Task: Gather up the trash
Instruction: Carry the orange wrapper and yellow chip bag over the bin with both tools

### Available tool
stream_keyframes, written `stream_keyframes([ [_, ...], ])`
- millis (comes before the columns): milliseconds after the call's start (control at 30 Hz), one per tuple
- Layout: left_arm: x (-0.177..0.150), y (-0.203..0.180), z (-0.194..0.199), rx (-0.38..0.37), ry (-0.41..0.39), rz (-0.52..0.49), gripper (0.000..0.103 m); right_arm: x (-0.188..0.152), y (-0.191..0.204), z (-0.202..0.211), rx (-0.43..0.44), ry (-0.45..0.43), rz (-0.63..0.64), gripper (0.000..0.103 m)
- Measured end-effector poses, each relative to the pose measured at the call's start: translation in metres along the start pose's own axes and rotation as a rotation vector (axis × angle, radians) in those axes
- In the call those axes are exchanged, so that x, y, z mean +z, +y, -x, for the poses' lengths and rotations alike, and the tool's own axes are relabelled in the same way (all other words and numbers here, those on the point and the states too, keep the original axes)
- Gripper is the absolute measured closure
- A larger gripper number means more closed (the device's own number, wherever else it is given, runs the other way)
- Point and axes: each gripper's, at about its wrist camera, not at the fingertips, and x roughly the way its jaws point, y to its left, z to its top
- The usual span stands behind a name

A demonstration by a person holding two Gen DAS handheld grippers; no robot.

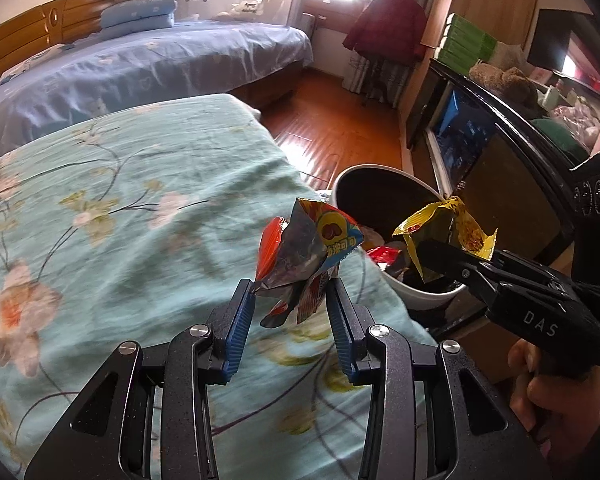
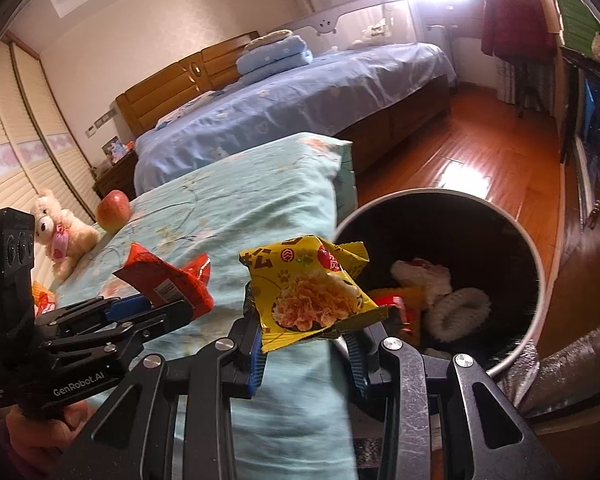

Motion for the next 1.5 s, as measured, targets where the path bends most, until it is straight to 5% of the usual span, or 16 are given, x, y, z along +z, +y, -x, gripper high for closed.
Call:
stream_keyframes([
  [1500, 0.041, -0.061, -0.057, -0.045, 0.060, -0.089, 0.067, 0.021, -0.081, -0.017, -0.123, 0.034, -0.090, 0.068],
])
